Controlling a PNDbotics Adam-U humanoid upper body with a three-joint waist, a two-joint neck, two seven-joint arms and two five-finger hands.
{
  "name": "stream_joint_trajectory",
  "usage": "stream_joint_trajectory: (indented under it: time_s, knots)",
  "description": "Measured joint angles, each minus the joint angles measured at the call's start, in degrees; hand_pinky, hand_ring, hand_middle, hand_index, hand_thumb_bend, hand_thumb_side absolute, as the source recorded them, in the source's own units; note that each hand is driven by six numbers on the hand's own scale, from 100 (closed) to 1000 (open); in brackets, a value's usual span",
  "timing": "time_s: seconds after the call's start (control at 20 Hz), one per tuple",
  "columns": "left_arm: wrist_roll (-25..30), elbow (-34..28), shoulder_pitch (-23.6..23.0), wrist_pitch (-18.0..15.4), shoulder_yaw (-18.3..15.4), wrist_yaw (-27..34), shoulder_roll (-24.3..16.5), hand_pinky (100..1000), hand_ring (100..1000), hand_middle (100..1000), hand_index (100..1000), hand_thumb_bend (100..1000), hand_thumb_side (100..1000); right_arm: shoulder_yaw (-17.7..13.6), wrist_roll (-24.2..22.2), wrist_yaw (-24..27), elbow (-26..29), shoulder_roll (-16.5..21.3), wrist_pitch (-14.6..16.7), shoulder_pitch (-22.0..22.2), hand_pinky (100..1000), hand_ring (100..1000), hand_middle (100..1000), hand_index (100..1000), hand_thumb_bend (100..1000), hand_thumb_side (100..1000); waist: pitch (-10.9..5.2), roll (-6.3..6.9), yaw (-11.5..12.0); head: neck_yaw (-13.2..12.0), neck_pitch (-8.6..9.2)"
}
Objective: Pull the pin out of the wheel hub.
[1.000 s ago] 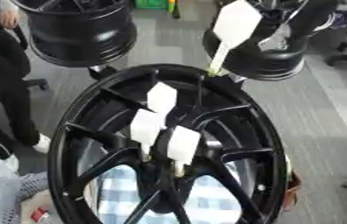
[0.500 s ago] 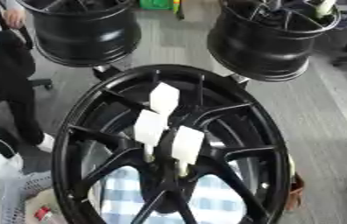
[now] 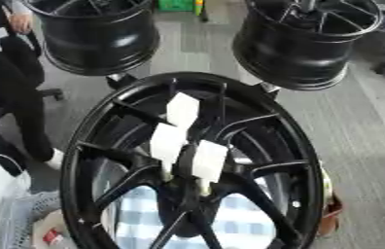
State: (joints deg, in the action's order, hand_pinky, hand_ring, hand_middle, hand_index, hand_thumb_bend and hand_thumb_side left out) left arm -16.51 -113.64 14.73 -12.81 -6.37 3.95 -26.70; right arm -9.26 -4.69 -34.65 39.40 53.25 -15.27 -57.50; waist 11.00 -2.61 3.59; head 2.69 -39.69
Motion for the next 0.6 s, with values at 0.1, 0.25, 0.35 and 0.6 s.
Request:
stream_joint_trajectory:
  time_s: [0.1, 0.25, 0.35, 0.6]
  knots:
    - [0.0, 0.0, 0.0, 0.0, 0.0, 0.0, 0.0, 751, 851, 749, 858, 248, 644, -0.4, 1.0, -1.7, -1.3, 0.0, -1.9, 0.0, 804, 817, 803, 834, 544, 270, -0.07, 0.01, 0.0, 0.0, 0.0]
    - [0.0, 0.0, 0.0, 0.0, 0.0, 0.0, 0.0, 751, 852, 749, 859, 248, 645, -0.7, 0.3, -2.6, -1.8, -0.2, -2.8, -0.2, 802, 823, 817, 849, 542, 296, -0.07, 0.02, 0.0, 0.0, 0.0]
    - [0.0, 0.0, 0.0, 0.0, 0.0, 0.0, 0.0, 751, 852, 749, 859, 248, 644, -1.0, 0.1, -2.6, -1.8, -0.4, -2.9, -0.3, 798, 816, 808, 843, 544, 300, -0.07, 0.02, 0.0, 0.0, -0.01]
    - [0.0, 0.0, 0.0, 0.0, -0.1, 0.0, 0.0, 751, 852, 749, 859, 249, 643, -1.4, 0.2, -1.2, -0.7, -0.5, -2.4, -0.3, 784, 796, 773, 824, 550, 285, -0.08, -0.07, -0.1, 0.4, -0.06]
